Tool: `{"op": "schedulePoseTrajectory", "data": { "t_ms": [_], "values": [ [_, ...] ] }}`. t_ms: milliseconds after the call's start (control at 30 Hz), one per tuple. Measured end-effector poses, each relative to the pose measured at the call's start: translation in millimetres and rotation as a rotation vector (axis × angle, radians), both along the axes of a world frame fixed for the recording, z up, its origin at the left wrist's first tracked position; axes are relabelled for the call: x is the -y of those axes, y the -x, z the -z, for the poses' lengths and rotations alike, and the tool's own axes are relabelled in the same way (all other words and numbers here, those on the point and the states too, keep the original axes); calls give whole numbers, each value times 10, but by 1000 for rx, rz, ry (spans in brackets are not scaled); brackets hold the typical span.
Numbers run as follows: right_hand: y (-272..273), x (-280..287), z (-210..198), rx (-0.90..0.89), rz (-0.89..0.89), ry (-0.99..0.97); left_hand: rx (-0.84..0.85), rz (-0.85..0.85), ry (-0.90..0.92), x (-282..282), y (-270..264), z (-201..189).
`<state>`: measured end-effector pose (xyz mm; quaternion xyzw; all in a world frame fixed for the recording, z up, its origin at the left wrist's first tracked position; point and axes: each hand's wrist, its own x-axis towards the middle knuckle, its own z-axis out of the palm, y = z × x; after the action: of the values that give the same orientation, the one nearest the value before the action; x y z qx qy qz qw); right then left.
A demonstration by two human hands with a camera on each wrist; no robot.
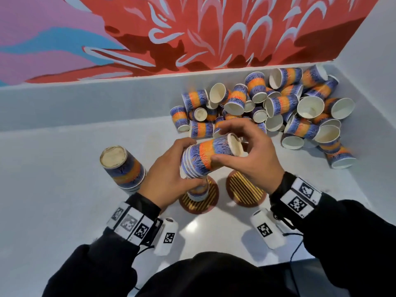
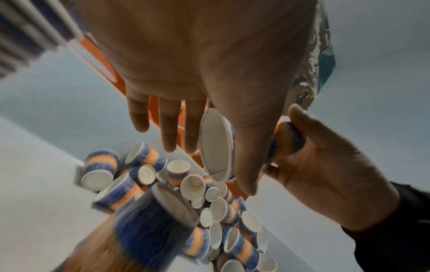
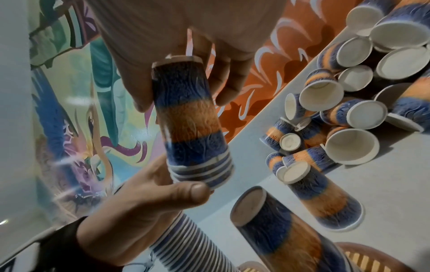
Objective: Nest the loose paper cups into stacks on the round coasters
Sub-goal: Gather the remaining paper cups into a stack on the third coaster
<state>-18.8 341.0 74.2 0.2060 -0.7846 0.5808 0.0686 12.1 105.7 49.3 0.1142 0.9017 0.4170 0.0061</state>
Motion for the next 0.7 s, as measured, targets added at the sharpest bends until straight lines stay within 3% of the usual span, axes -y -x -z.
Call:
{"op": "schedulePoseTrajectory", "data": {
  "t_ms": [200,367,533,633,700],
  "values": [
    [4,310,122,-94,-7,-119,126,1,1,-54,53,395],
    [16,341,282,-5,-92,-178,191,-30,2,29,17,575],
    [270,185,554,141,52,-104,189,-20,-31,82,45,505],
    [608,89,933,186,143,-325,166,-21,-82,38,80,415],
    [795,87,1165,233,109,-486,137,-25,-113,-3,100,354]
  ]
}}
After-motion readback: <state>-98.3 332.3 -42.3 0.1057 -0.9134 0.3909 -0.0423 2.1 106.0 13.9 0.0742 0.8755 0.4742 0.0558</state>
